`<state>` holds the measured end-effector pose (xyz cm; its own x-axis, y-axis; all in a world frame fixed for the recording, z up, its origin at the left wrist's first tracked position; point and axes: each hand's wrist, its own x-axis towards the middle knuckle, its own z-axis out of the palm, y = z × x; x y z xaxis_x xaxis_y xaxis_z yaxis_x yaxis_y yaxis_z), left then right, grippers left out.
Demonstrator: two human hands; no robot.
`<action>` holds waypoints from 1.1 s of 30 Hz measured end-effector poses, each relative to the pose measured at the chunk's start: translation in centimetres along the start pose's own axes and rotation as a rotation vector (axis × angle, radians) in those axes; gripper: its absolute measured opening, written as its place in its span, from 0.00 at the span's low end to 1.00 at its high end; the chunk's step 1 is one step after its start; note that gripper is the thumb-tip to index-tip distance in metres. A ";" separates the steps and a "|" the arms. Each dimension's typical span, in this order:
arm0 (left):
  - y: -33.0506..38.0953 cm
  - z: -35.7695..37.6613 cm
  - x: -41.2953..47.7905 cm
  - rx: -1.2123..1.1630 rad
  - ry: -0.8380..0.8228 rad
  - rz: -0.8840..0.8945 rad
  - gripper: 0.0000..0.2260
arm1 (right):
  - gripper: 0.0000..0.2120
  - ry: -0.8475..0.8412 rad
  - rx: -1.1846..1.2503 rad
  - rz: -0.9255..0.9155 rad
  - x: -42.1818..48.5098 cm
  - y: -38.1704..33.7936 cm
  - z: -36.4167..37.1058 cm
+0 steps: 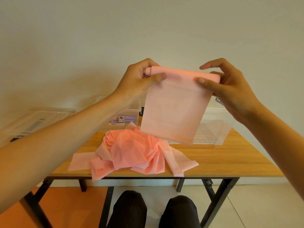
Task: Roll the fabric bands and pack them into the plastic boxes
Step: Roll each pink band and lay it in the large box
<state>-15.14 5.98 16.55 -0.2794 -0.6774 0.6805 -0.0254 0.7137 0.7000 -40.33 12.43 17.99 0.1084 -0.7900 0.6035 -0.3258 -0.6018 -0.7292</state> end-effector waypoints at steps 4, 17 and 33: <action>-0.2 -0.1 0.1 0.020 -0.005 -0.007 0.05 | 0.08 0.007 -0.011 -0.014 0.1 0.0 0.1; -0.4 0.0 0.0 0.025 -0.055 -0.024 0.06 | 0.11 0.011 0.035 -0.001 -0.1 0.3 -0.2; -0.5 0.3 0.0 0.038 -0.058 -0.022 0.08 | 0.09 0.006 0.036 0.046 -0.1 0.4 -0.1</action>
<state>-15.38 5.66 16.11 -0.3331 -0.6823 0.6507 -0.0681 0.7058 0.7052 -40.58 12.26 17.69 0.0880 -0.8164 0.5708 -0.2958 -0.5685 -0.7676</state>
